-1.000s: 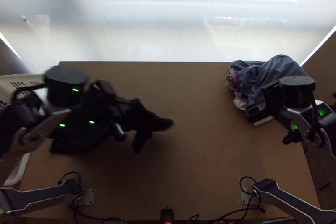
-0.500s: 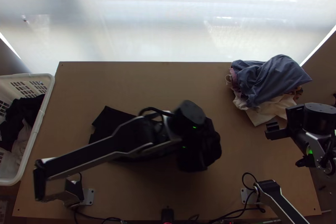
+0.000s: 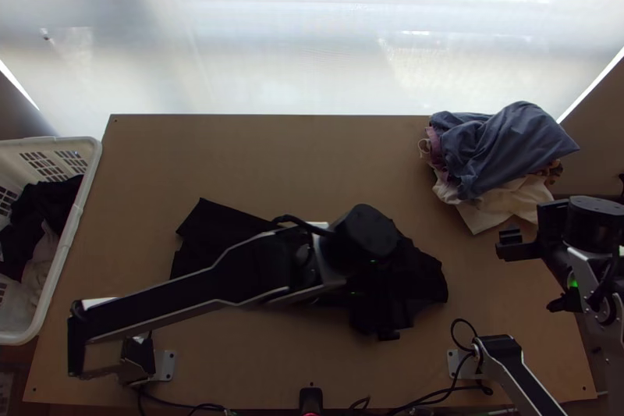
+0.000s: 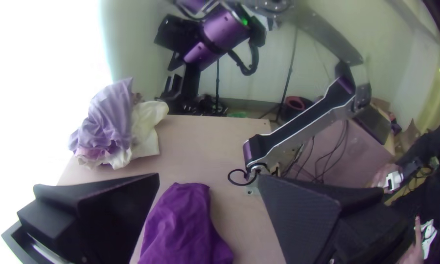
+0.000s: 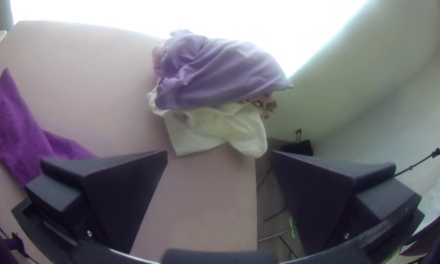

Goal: Fold the t-shirt

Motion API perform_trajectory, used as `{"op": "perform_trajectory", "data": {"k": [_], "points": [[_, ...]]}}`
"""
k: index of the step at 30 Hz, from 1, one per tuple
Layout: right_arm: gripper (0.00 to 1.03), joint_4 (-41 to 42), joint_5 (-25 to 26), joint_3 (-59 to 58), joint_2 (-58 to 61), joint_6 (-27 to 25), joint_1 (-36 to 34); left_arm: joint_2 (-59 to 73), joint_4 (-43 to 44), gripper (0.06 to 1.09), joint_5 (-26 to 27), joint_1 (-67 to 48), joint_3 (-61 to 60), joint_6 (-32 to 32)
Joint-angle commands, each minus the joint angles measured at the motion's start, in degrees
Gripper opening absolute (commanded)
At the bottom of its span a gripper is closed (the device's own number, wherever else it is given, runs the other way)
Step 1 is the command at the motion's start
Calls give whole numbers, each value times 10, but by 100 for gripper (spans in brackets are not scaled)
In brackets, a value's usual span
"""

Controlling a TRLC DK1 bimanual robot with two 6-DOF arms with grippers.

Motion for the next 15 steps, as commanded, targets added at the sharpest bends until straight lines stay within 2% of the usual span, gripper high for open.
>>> {"op": "perform_trajectory", "data": {"k": [1,4,9,15], "points": [[98,-1,-25,-4,15,16,19,-61,-80,104,0,37,-1,23],[98,-21,-53,-15,21,17,35,-102,-132,104,0,103,-71,48],[98,-39,-59,-80,26,13,83,-188,-134,104,0,211,-273,101],[98,-60,-75,-147,43,10,96,-224,-139,104,1,351,-406,139]]}}
